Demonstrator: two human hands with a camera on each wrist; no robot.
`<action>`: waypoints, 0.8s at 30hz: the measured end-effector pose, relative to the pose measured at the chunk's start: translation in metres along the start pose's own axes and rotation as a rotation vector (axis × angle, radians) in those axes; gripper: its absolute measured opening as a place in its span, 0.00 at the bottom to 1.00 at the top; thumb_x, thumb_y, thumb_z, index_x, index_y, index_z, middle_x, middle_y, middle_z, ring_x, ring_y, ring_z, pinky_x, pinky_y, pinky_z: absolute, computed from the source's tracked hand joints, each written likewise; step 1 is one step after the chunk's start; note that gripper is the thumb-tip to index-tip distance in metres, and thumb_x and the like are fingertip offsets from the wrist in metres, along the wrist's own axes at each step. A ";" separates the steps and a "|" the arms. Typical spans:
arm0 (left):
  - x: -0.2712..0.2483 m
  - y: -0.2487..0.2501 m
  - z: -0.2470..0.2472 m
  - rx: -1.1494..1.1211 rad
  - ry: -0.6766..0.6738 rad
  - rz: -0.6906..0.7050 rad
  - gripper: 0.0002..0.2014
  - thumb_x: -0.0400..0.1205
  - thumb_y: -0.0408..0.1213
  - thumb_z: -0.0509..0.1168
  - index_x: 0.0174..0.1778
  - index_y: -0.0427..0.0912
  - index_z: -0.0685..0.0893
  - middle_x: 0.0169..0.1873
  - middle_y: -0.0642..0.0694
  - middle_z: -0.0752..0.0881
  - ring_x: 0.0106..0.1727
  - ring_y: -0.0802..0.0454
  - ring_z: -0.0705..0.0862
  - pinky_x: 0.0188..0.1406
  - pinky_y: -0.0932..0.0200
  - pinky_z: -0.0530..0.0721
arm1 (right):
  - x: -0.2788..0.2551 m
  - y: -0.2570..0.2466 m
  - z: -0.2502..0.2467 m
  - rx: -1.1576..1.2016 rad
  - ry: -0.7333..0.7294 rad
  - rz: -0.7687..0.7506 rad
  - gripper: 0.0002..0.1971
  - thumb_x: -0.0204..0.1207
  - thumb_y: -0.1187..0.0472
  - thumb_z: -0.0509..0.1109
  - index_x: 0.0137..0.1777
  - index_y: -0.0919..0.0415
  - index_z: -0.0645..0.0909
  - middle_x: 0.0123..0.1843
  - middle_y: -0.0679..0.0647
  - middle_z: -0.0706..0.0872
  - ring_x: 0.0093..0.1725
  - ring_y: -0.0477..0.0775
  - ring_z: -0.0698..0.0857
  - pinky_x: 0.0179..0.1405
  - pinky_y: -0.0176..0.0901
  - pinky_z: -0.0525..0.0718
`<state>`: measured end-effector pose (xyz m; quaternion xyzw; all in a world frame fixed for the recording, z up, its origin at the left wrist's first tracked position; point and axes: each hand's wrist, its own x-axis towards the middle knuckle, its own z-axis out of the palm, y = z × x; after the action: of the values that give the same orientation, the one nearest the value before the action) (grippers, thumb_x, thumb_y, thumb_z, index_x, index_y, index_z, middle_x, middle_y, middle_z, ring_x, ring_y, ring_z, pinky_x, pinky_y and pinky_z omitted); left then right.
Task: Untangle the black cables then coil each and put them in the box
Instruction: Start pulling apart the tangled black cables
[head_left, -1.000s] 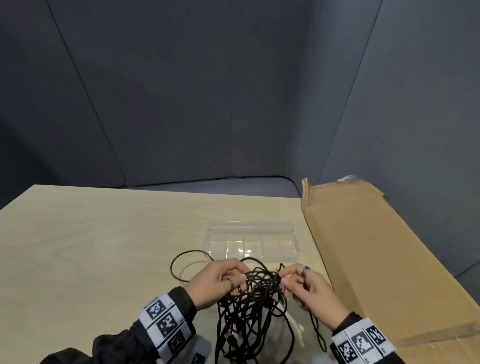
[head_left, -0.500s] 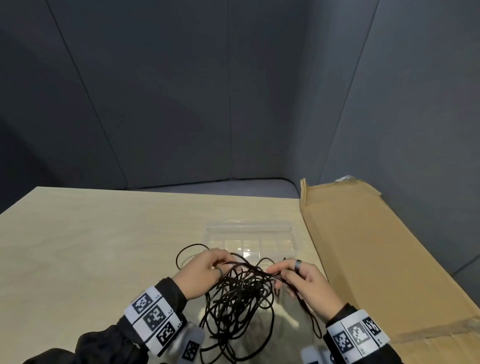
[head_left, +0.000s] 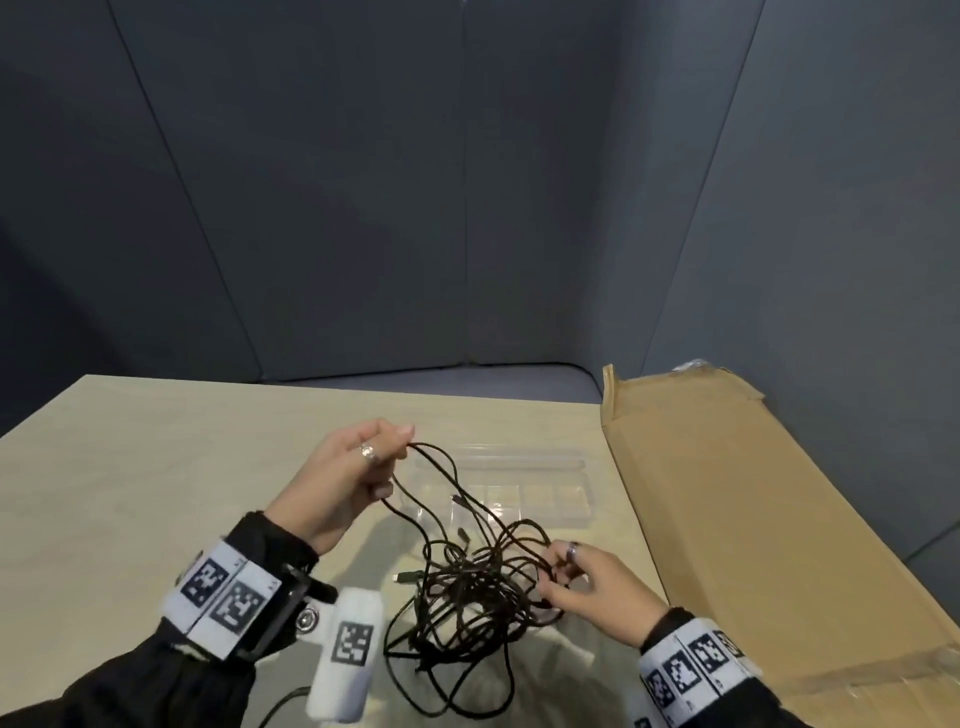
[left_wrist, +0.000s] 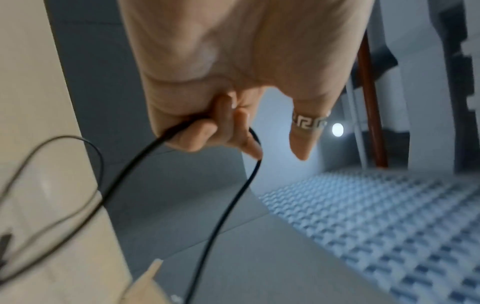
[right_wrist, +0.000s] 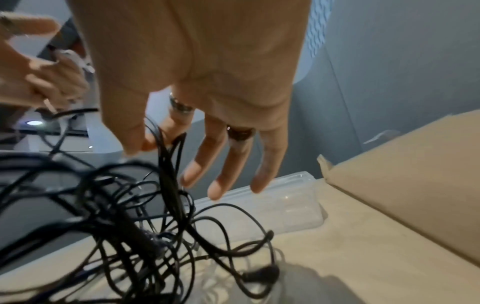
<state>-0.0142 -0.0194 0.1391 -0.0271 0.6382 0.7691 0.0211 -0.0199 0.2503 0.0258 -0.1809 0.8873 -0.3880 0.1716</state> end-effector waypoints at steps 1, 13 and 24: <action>0.001 -0.006 -0.003 0.043 0.025 -0.014 0.17 0.70 0.41 0.75 0.24 0.46 0.72 0.21 0.53 0.64 0.22 0.58 0.61 0.23 0.66 0.65 | 0.001 0.004 0.000 -0.006 -0.005 -0.009 0.21 0.62 0.29 0.65 0.42 0.45 0.78 0.44 0.44 0.82 0.45 0.43 0.79 0.55 0.46 0.79; 0.000 -0.051 0.037 1.553 -0.424 0.222 0.21 0.83 0.57 0.54 0.73 0.60 0.69 0.62 0.58 0.80 0.69 0.55 0.71 0.75 0.48 0.57 | 0.014 -0.037 0.026 0.018 0.179 -0.152 0.11 0.77 0.56 0.69 0.38 0.39 0.73 0.47 0.45 0.82 0.48 0.39 0.79 0.46 0.28 0.73; 0.012 -0.030 -0.001 0.715 -0.066 0.343 0.13 0.74 0.60 0.57 0.34 0.62 0.83 0.34 0.61 0.83 0.37 0.58 0.77 0.42 0.57 0.76 | 0.021 -0.007 0.030 -0.200 -0.106 0.041 0.10 0.71 0.56 0.64 0.35 0.40 0.66 0.47 0.46 0.75 0.51 0.51 0.78 0.56 0.47 0.79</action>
<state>-0.0246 -0.0146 0.1083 0.1136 0.8599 0.4914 -0.0792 -0.0238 0.2174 0.0089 -0.1992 0.9148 -0.2839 0.2072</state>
